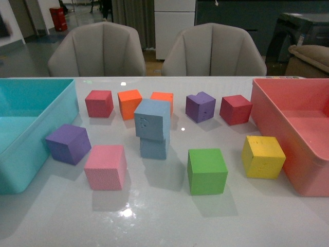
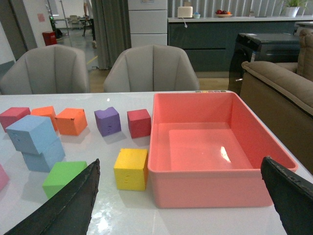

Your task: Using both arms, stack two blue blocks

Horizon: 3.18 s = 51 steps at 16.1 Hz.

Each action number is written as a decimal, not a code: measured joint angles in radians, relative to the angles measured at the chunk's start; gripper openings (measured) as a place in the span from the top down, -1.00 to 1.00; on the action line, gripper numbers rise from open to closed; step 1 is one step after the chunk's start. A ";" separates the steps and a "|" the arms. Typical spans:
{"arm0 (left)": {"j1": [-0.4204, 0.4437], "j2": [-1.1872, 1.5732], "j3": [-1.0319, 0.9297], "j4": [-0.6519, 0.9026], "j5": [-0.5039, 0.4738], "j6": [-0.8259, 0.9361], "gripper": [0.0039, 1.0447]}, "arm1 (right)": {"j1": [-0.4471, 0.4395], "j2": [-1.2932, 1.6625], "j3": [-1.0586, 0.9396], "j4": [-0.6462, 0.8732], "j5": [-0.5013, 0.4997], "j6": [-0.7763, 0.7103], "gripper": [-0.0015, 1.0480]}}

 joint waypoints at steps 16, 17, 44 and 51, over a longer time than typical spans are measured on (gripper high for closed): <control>0.255 -0.667 -0.414 -0.252 0.252 0.004 0.97 | 0.000 0.000 0.000 0.000 0.000 0.000 -0.87; 0.255 -0.715 -0.414 -0.287 0.252 0.004 0.97 | 0.000 0.000 0.000 0.000 0.000 0.000 -0.87; 0.255 -1.217 -0.413 -0.801 0.252 0.004 -0.63 | 0.000 0.000 0.000 0.000 0.000 0.000 -0.87; 0.255 -1.217 -0.413 -0.801 0.252 0.005 -0.88 | 0.000 0.000 0.000 0.000 0.000 0.000 -0.87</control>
